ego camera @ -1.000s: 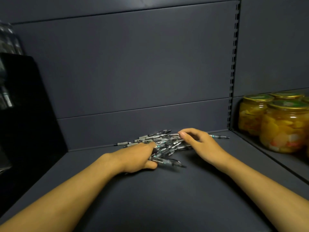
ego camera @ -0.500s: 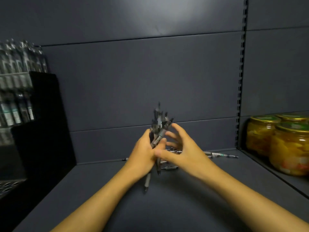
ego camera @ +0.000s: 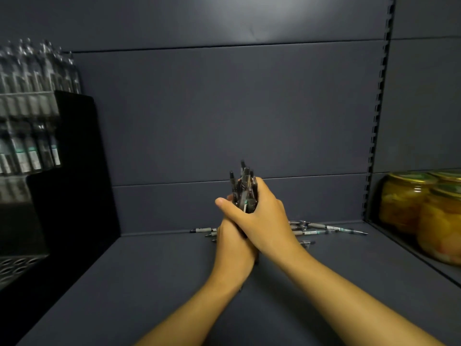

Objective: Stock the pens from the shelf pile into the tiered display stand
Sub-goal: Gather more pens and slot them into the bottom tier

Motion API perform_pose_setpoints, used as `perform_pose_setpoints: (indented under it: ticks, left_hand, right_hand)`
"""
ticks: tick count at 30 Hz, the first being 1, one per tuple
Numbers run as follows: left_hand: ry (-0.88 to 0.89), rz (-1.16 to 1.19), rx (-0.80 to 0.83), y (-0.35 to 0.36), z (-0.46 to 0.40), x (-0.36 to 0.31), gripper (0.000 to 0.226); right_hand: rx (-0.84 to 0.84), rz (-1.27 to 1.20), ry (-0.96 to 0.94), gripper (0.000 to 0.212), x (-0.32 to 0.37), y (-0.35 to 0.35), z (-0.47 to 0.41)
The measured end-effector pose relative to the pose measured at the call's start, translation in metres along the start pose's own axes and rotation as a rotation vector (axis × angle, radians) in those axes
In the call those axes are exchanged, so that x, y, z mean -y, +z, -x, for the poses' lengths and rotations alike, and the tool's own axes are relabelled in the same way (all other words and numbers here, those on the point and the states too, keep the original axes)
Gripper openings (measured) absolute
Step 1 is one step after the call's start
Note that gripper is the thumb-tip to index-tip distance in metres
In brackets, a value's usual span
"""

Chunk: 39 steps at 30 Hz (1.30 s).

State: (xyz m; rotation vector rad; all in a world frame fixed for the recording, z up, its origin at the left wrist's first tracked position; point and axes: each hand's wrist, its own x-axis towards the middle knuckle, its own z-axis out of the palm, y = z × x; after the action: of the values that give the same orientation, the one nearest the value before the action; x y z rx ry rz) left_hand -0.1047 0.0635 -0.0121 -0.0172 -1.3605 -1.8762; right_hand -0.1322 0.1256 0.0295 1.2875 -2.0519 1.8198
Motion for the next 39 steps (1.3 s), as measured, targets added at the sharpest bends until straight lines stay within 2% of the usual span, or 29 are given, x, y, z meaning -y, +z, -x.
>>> perform_pose_setpoints:
  ticks: [3,7,10,13,15,18,19,22,25,28,32,34,36,39]
  left_hand:
    - [0.019,-0.087,-0.024,-0.01,0.001,0.004,0.035]
    - [0.146,-0.29,-0.092,-0.016,0.005,0.01,0.027]
    - [0.174,-0.367,-0.096,-0.022,0.004,0.013,0.029]
    - [0.066,-0.32,-0.011,-0.025,0.006,0.017,0.033]
    - [0.018,-0.307,0.005,-0.027,0.007,0.019,0.027]
    - [0.04,-0.5,-0.064,-0.022,0.008,0.016,0.031]
    - [0.041,-0.523,-0.032,-0.022,0.009,0.016,0.033]
    - [0.035,-0.504,-0.01,-0.023,0.011,0.018,0.027]
    - [0.044,-0.638,0.023,-0.027,0.012,0.024,0.021]
    - [-0.017,-0.571,0.039,-0.024,0.014,0.024,0.014]
    - [-0.049,-0.581,0.047,-0.028,0.017,0.027,0.03]
    - [-0.06,-0.536,0.049,-0.027,0.02,0.023,0.025]
    - [-0.01,-0.632,0.102,-0.025,0.021,0.014,0.02]
    - [-0.048,-0.687,0.197,-0.026,0.017,-0.007,0.034]
  right_hand:
    - [0.018,0.037,-0.021,0.037,-0.004,0.01,0.004]
    - [0.031,0.026,0.014,0.052,-0.016,0.019,0.011]
    - [0.014,0.013,0.044,0.051,-0.022,0.021,0.012]
    - [0.023,0.044,0.052,0.045,-0.025,0.022,0.015]
    - [0.024,0.03,0.063,0.04,-0.028,0.021,0.015]
    - [0.005,0.016,0.098,0.037,-0.034,0.022,0.014]
    - [0.003,0.015,0.109,0.038,-0.036,0.023,0.013]
    - [0.009,-0.011,0.138,0.043,-0.038,0.022,0.013]
    - [0.01,-0.05,0.166,0.045,-0.042,0.022,0.016]
    - [0.002,-0.047,0.186,0.04,-0.047,0.02,0.02]
    - [0.023,-0.054,0.212,0.029,-0.05,0.015,0.018]
    - [0.024,-0.057,0.21,0.029,-0.051,0.016,0.018]
    - [0.01,-0.068,0.194,0.03,-0.048,0.014,0.017]
    - [0.029,-0.095,0.149,0.034,-0.038,0.009,0.012]
